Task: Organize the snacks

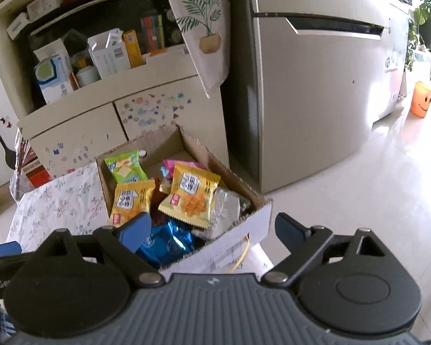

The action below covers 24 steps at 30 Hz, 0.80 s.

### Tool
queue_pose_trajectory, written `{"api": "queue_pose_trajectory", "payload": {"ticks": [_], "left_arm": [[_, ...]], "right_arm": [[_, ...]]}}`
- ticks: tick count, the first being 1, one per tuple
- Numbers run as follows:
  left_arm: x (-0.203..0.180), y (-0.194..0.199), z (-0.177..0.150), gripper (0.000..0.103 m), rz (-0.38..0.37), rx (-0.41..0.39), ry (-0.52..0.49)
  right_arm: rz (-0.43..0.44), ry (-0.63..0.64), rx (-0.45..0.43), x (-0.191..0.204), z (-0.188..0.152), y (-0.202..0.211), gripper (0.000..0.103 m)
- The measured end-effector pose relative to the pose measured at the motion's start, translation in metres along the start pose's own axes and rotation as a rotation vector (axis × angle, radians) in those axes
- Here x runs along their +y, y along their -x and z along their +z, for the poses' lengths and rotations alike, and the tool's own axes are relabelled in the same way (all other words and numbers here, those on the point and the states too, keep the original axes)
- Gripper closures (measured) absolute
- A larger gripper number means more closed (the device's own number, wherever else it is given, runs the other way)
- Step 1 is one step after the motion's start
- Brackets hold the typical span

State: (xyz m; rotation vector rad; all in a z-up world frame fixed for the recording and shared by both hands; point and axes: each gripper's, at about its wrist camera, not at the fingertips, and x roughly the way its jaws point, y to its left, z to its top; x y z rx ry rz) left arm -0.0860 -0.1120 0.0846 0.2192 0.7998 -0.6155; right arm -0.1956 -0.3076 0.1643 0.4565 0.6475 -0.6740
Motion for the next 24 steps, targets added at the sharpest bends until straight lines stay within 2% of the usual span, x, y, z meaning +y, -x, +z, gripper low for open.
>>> {"api": "queue_pose_trajectory", "payload": {"ticks": [11,24], "left_arm": [[0.002,0.003,-0.003,0.0,0.033,-0.003,-0.016],[-0.011,-0.012,-0.006,0.0,0.069,0.036,-0.06]], "right_arm": [[-0.028,0.042,0.02,0.009,-0.007,0.004,0.01],[-0.062,0.059,0.047,0.012,-0.01,-0.003,0.01]]}}
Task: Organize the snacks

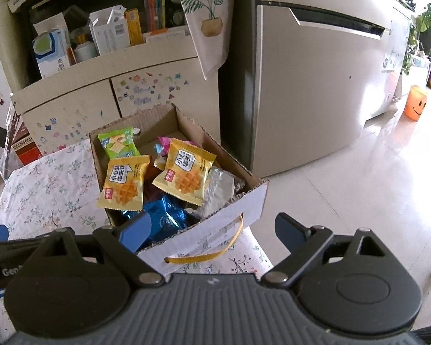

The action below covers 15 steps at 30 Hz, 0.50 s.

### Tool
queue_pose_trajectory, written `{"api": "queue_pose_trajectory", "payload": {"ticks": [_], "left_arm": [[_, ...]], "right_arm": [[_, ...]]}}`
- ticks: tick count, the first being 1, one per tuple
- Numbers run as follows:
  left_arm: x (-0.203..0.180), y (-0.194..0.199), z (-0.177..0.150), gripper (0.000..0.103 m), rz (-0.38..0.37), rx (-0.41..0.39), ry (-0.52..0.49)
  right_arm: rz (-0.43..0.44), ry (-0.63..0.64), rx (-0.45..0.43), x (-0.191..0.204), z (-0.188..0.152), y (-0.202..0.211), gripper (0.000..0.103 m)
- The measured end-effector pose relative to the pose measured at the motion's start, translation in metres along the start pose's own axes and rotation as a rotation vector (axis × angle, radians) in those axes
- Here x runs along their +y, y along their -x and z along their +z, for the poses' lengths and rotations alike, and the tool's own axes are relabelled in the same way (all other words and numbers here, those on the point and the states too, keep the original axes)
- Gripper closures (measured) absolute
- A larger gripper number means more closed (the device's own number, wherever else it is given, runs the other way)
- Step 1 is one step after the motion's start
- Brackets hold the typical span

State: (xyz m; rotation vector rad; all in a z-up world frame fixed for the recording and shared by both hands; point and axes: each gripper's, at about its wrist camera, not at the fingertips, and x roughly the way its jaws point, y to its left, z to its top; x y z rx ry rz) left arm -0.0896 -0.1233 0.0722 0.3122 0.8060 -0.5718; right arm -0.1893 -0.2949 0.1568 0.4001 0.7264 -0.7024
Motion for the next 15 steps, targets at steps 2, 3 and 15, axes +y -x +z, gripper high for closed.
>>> {"api": "queue_pose_trajectory", "payload": {"ticks": [2,3,15], "left_arm": [[-0.0007,-0.0012,-0.0003,0.0,0.005,0.003,-0.002],[-0.0002,-0.0016,-0.0002,0.0,0.006,0.004,-0.001],[-0.0055,-0.0044,0.0014,0.0,0.051,0.005,-0.02]], "right_arm": [[-0.005,0.006,0.003,0.0011,-0.0002,-0.0007,0.01],[-0.007,0.009,0.005,0.0019,-0.0003,-0.0011,0.01],[-0.033,0.05,0.005,0.009,-0.0031,-0.0035,0.01]]}}
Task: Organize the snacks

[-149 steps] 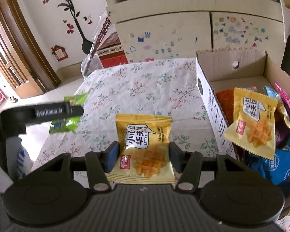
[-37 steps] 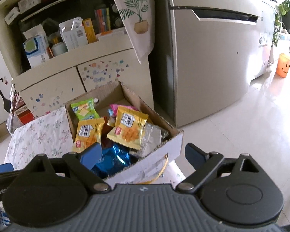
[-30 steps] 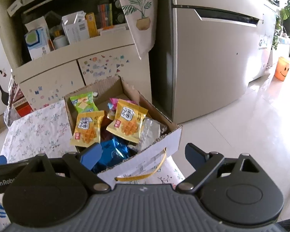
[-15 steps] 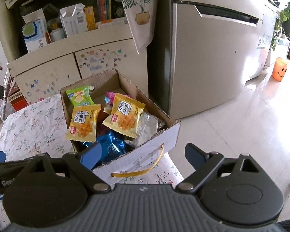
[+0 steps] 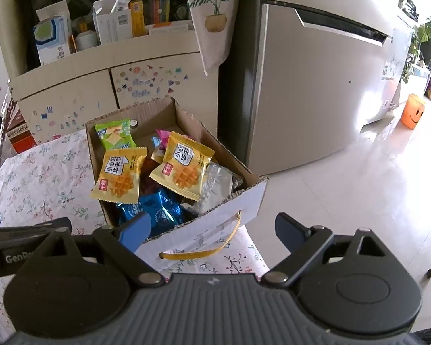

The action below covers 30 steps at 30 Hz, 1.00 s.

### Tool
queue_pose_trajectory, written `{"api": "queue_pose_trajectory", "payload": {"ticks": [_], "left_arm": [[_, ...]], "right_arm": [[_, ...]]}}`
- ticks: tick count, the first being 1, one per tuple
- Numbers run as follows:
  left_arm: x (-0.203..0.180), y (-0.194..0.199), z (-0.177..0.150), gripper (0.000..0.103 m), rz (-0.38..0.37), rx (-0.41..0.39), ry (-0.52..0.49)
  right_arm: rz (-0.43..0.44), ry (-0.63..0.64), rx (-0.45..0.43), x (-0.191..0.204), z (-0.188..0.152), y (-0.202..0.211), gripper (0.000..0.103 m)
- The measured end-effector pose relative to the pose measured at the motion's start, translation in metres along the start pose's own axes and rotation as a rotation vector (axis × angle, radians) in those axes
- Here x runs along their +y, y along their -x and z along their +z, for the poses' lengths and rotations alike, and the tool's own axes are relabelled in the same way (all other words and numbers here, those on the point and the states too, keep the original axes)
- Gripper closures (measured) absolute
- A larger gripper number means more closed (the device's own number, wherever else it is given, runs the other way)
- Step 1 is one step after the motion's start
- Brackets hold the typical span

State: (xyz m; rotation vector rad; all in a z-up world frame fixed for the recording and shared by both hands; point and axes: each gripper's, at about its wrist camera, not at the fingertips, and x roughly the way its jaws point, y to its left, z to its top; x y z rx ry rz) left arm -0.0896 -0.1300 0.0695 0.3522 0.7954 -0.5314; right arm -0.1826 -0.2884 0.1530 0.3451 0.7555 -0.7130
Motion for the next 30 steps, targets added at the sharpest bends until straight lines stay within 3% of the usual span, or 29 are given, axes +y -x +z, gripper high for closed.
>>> {"api": "queue_pose_trajectory", "payload": {"ticks": [30], "left_arm": [[-0.0053,-0.0012,0.0012,0.0,0.051,-0.007,-0.044]], "right_arm": [[-0.012,0.021,-0.003,0.0031,-0.0013,-0.0014,0.01]]}}
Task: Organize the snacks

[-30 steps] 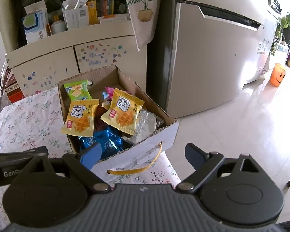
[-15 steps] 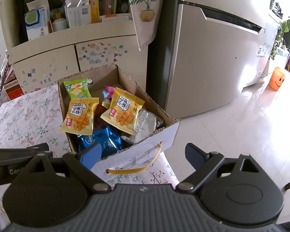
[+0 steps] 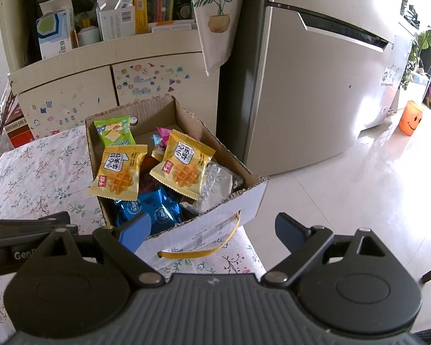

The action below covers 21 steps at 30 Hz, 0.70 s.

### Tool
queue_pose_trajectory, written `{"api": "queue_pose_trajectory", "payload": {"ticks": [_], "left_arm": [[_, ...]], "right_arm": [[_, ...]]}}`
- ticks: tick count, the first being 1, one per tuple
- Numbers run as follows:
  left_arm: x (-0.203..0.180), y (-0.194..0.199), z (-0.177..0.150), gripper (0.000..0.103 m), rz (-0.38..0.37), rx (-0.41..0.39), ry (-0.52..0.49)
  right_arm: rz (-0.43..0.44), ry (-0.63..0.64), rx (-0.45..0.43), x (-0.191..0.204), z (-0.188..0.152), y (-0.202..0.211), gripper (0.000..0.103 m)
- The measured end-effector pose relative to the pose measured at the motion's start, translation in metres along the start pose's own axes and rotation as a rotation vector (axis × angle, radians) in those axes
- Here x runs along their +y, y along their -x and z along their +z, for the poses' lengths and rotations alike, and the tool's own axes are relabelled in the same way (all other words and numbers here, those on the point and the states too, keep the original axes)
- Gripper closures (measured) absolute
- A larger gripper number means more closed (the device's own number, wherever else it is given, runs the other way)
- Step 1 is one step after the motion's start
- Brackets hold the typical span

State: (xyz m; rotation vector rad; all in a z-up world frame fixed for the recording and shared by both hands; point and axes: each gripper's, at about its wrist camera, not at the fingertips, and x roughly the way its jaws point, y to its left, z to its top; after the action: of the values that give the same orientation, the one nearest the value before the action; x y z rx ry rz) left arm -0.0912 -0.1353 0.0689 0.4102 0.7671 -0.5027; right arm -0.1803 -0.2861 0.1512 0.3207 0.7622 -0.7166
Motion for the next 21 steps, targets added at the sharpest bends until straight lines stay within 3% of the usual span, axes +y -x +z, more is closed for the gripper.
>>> {"api": "queue_pose_trajectory", "payload": {"ticks": [21], "left_arm": [[0.025,-0.002,-0.009,0.0,0.039,0.031,0.006]], "right_arm": [[0.044,0.043,0.012,0.023,-0.008,-0.003,0.01]]}}
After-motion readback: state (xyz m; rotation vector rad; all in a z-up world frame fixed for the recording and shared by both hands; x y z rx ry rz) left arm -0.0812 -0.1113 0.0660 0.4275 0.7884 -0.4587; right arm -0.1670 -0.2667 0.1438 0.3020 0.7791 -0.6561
